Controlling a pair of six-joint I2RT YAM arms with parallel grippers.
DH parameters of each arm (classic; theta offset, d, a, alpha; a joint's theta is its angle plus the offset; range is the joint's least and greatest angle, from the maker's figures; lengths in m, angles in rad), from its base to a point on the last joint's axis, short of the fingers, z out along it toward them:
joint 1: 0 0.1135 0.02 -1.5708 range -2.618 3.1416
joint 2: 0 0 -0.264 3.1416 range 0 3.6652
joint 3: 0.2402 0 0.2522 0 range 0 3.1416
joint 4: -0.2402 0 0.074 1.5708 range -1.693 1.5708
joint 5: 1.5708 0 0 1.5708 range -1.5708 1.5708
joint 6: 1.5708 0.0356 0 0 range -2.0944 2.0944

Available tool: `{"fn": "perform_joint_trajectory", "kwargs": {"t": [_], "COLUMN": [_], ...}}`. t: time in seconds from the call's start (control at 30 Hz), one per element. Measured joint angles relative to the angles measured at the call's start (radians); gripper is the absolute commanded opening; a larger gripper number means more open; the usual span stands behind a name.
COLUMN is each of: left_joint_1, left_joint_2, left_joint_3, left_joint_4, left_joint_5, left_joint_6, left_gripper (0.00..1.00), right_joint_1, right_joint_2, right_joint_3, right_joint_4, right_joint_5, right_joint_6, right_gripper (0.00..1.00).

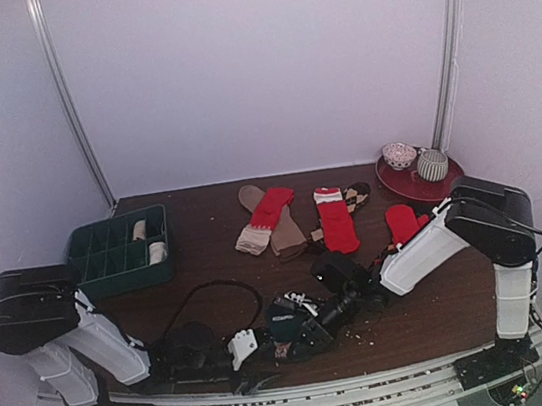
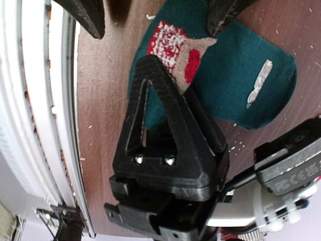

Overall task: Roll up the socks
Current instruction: Roll a pair of socks at the center of the board.

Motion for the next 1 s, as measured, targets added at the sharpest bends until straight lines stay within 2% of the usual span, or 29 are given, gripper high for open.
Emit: {"fn": "perform_joint_trajectory", "kwargs": {"t": [0.07,0.17,0.2,0.4,0.47,0.53,0.7,0.77,0.87,1.0], "left_joint_1": [0.001,0.006,0.006,0.002,0.0,-0.001,0.006,0.033,0.081,0.124], "left_joint_2": [0.026,0.05,0.052,0.053,0.05,0.041,0.019,0.006,-0.016,-0.025], "left_joint_3": [0.014,0.029,0.031,0.033,0.051,0.093,0.235,0.26,0.257,0.252], "left_joint_4": [0.003,0.005,0.006,0.008,-0.024,-0.098,-0.359,-0.438,-0.481,-0.51], "left_joint_5": [-0.014,-0.039,-0.042,-0.046,-0.051,-0.055,-0.04,0.006,0.076,0.151], "left_joint_6": [0.003,0.002,0.001,-0.032,-0.061,-0.096,-0.203,-0.251,-0.3,-0.344], "left_gripper": [0.33,0.12,0.01,0.0,0.0,0.0,0.0,0.0,0.0,0.0], "right_joint_1": [0.0,-0.002,-0.003,-0.008,-0.005,-0.002,0.004,0.01,0.031,0.157], "right_joint_2": [0.0,0.0,0.0,-0.013,-0.04,-0.078,-0.239,-0.328,-0.438,-0.523], "right_joint_3": [-0.002,-0.006,-0.006,-0.002,0.008,0.008,-0.014,-0.035,-0.079,-0.163], "right_joint_4": [-0.002,-0.005,-0.006,-0.039,-0.093,-0.158,-0.307,-0.328,-0.304,-0.225], "right_joint_5": [-0.005,-0.024,-0.027,-0.034,-0.009,0.036,0.209,0.292,0.412,0.612], "right_joint_6": [0.0,0.0,-0.001,-0.022,-0.055,-0.084,-0.171,-0.21,-0.272,-0.4], "right_gripper": [0.18,0.19,0.2,0.3,0.33,0.4,0.42,0.44,0.5,0.5]}}
